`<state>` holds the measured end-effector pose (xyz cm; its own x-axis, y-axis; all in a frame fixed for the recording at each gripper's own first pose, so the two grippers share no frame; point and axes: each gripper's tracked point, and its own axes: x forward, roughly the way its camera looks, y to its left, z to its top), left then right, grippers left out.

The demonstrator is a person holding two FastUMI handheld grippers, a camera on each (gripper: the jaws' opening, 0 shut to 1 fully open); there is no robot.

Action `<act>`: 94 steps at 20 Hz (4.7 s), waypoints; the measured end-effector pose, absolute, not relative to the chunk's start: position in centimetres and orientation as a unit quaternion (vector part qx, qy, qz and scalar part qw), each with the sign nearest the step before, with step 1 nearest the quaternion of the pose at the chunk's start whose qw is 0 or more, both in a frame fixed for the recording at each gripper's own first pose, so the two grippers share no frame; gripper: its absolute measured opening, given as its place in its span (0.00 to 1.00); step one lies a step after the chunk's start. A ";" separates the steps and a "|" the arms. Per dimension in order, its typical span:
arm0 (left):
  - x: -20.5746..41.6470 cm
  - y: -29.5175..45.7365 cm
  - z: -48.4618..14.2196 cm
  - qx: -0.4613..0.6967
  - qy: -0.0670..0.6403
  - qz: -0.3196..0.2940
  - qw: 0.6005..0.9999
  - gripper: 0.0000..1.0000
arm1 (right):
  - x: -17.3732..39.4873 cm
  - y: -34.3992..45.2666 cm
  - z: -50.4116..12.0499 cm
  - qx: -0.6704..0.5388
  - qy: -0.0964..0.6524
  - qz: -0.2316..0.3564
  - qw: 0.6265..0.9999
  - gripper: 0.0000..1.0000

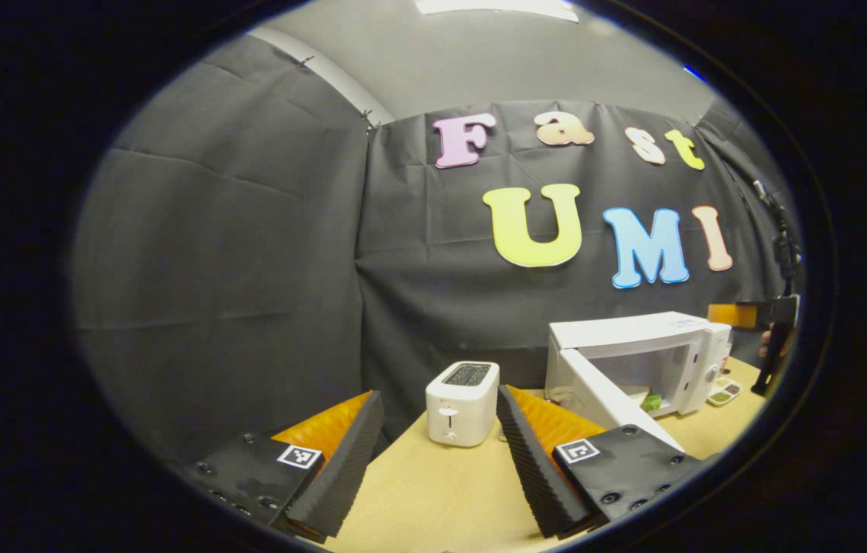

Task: Open the microwave oven with the left hand, put the food in, and close the microwave oven.

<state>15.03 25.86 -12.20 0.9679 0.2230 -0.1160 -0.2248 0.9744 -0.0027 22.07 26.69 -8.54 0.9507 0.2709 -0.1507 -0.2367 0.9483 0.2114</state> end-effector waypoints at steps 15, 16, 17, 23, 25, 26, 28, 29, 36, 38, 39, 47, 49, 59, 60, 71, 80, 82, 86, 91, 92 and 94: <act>11.6 20.1 -21.6 -0.029 0.156 0.078 0.984 0.42 | 14.8 17.8 -4.0 0.043 0.056 0.138 0.988 0.98; 11.9 19.7 -21.8 -0.025 0.157 0.081 0.984 0.35 | 14.6 17.4 -4.0 0.045 0.058 0.137 0.988 0.98; 12.0 19.6 -21.9 -0.021 0.157 0.084 0.984 0.29 | 14.5 17.0 -4.1 0.045 0.060 0.134 0.988 0.98; 12.2 16.2 -23.4 -0.027 0.174 0.044 0.983 0.10 | 13.9 15.9 -4.1 0.023 0.056 0.127 0.990 0.98; 12.7 15.3 -23.2 -0.014 0.172 0.038 0.984 0.09 | 13.8 15.7 -4.0 0.024 0.056 0.126 0.990 0.98; 12.7 14.9 -23.2 -0.013 0.172 0.032 0.985 0.10 | 13.9 15.5 -4.0 0.022 0.055 0.122 0.991 0.98; 13.0 13.7 -23.3 -0.018 0.177 0.016 0.984 0.07 | 13.9 15.2 -4.3 0.016 0.059 0.117 0.991 0.98; 13.1 13.0 -23.3 -0.017 0.176 0.009 0.984 0.10 | 13.9 15.1 -4.5 0.017 0.062 0.116 0.991 0.98; 15.7 6.5 -22.5 -0.018 0.173 -0.074 0.982 0.10 | 14.4 13.9 -4.9 0.013 0.067 0.093 0.993 0.98; 16.5 4.4 -22.3 -0.019 0.171 -0.105 0.979 0.10 | 14.5 13.3 -5.1 0.015 0.070 0.081 0.994 0.98; 16.9 3.6 -22.1 -0.018 0.168 -0.119 0.978 0.07 | 14.6 13.0 -5.1 0.016 0.071 0.076 0.994 0.98; 20.8 -2.3 -21.7 -0.014 0.156 -0.205 0.966 0.10 | 14.6 10.1 -5.2 0.007 0.074 0.020 0.997 0.98; 21.9 -2.9 -21.6 -0.011 0.154 -0.214 0.965 0.10 | 14.4 8.9 -5.4 -0.001 0.075 0.004 0.997 0.98; 28.1 -6.7 -22.0 -0.010 0.153 -0.237 0.959 0.07 | 13.3 5.0 -5.8 0.008 0.086 -0.062 0.994 0.98; 28.8 -7.2 -22.1 -0.011 0.154 -0.239 0.959 0.07 | 13.4 4.9 -6.1 0.006 0.088 -0.063 0.994 0.98; 34.0 -9.6 -22.8 -0.004 0.158 -0.236 0.959 0.07 | 13.8 4.0 -6.2 -0.004 0.096 -0.080 0.992 0.98; 37.8 -9.7 -23.5 -0.006 0.164 -0.218 0.962 0.07 | 14.0 4.1 -7.1 -0.008 0.108 -0.080 0.991 0.98; 38.4 -9.9 -23.4 -0.010 0.165 -0.216 0.962 0.07 | 14.1 4.0 -7.2 -0.007 0.110 -0.082 0.991 0.98; 39.2 -10.1 -23.5 -0.002 0.163 -0.209 0.964 0.07 | 14.3 3.5 -7.0 -0.010 0.108 -0.086 0.990 0.98; 39.8 -10.3 -23.4 -0.011 0.164 -0.196 0.967 0.07 | 14.2 3.1 -6.9 -0.004 0.113 -0.089 0.990 0.98; 39.8 -10.1 -23.5 -0.008 0.163 -0.190 0.968 0.07 | 14.3 3.0 -7.0 -0.003 0.114 -0.089 0.990 0.98; 40.0 -10.0 -23.7 -0.007 0.162 -0.179 0.970 0.10 | 14.2 3.0 -7.1 -0.005 0.114 -0.089 0.989 0.98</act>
<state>39.96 -9.96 -23.67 0.8831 -0.3502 -0.3122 0.3458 0.9356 -0.0714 14.24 2.97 -7.06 0.9582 -0.1766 -0.2251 0.1744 0.9842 -0.0299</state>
